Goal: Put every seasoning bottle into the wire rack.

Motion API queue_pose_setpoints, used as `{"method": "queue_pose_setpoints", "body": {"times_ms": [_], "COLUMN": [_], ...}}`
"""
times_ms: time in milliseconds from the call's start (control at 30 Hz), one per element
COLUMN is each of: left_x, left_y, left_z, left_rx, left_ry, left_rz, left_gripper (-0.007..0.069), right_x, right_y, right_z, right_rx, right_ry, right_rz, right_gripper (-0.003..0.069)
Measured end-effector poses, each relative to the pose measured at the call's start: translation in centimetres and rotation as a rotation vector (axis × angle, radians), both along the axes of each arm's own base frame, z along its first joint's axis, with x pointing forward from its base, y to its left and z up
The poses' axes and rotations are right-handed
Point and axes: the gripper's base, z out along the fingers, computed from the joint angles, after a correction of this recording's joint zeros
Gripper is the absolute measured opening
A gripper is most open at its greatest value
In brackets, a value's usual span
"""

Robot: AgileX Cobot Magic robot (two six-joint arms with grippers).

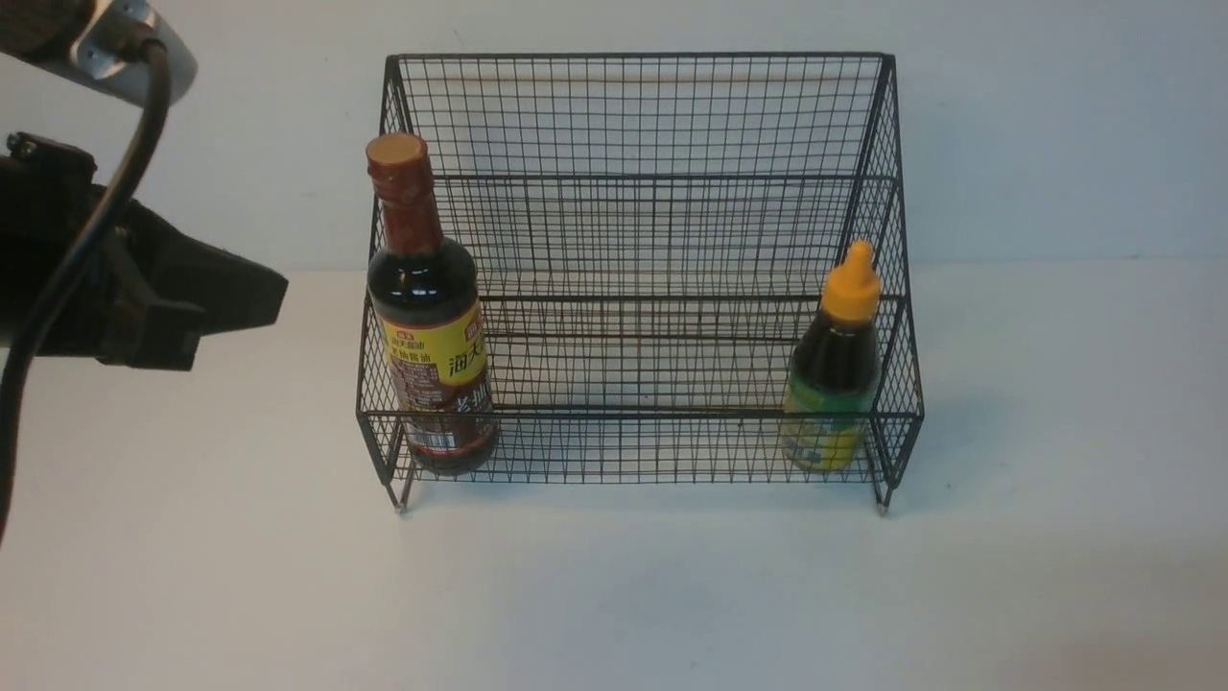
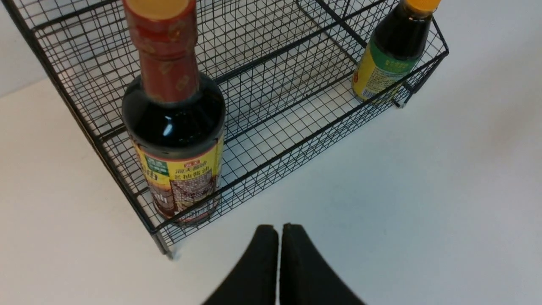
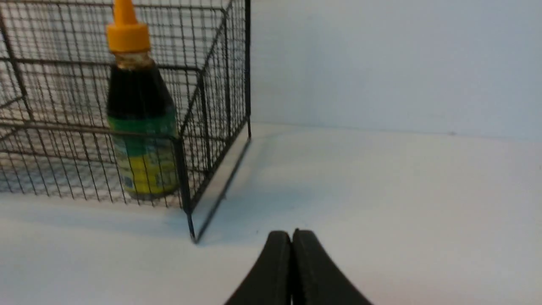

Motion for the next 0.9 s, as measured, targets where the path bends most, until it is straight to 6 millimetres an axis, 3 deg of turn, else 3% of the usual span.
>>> {"method": "queue_pose_setpoints", "body": {"times_ms": [67,400,500,600,733,900], "left_x": [-0.5,-7.3,-11.9,-14.4,-19.4,-20.7], "left_y": [0.1,0.8,1.0,0.9,0.5,0.6], "left_z": [0.0,2.4,3.4,3.5,1.0,-2.4], "left_rx": [0.027,0.124,0.145,0.125,0.053,-0.107], "left_ry": [0.009,-0.022,-0.075,-0.123,-0.237,-0.446], "left_rz": [0.003,0.089,0.154,0.186,0.228,0.334], "left_gripper": [-0.0005,-0.0005,-0.0005,-0.0005,-0.0005,-0.0005], "right_x": [-0.1,-0.2,-0.2,-0.2,-0.2,-0.2], "right_y": [-0.1,-0.1,-0.1,-0.1,-0.1,-0.1], "right_z": [-0.6,-0.5,-0.5,-0.5,-0.5,-0.5], "right_rx": [-0.006,-0.005,-0.005,-0.005,-0.005,-0.005], "right_ry": [0.054,0.035,0.035,0.035,0.035,0.035], "right_rz": [-0.007,-0.01,-0.01,-0.01,-0.01,-0.01], "right_gripper": [-0.0015,-0.0015,-0.0015,-0.0015,-0.0015,-0.0015]}}
